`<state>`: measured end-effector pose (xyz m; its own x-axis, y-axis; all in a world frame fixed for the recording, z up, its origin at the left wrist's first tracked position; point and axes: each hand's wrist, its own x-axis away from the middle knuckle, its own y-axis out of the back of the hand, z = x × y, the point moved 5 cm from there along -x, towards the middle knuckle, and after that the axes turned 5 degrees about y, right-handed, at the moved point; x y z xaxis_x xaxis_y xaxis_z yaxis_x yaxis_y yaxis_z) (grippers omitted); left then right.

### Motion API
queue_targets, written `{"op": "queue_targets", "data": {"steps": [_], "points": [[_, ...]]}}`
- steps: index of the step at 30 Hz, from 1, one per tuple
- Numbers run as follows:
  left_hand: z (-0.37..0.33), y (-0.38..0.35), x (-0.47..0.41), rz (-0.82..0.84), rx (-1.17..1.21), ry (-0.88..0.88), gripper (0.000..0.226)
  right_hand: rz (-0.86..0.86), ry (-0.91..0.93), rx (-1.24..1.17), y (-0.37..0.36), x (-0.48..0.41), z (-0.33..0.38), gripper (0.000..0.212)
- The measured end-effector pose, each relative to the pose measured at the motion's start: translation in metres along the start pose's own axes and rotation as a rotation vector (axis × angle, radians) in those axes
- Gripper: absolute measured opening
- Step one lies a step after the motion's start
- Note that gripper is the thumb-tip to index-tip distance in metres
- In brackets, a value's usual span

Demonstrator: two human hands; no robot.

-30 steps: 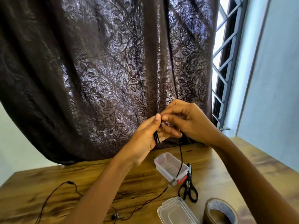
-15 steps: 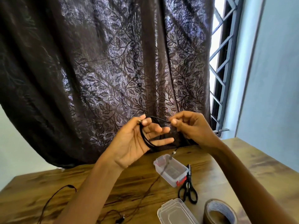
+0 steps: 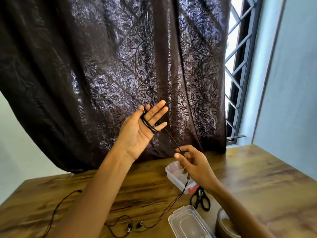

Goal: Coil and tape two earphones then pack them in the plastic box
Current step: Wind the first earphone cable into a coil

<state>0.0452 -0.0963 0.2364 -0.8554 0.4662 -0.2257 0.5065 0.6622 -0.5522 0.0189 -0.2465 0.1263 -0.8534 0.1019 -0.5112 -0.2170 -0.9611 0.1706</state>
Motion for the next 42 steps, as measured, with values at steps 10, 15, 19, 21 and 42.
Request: {"op": "queue_targets", "data": {"steps": [10, 15, 19, 21, 42], "points": [[-0.005, 0.009, 0.002, -0.156, -0.084, -0.102, 0.030, 0.014, 0.404, 0.513, 0.001, 0.008, 0.048, 0.007], [0.001, 0.006, 0.005, -0.142, -0.274, -0.074, 0.029, 0.003, 0.678, 0.634, 0.002, -0.002, 0.097, 0.017], [0.012, -0.002, 0.013, -0.082, -0.378, 0.020, 0.025, -0.027, 0.832, 0.702, 0.004, -0.015, 0.140, 0.021], [0.017, -0.007, 0.017, -0.058, -0.389, 0.067, 0.025, 0.006, 0.862, 0.716, 0.002, -0.024, 0.153, 0.023], [-0.003, -0.015, 0.024, 0.150, -0.345, 0.095, 0.041, 0.150, 0.430, 0.041, -0.001, -0.070, 0.108, 0.014]]}}
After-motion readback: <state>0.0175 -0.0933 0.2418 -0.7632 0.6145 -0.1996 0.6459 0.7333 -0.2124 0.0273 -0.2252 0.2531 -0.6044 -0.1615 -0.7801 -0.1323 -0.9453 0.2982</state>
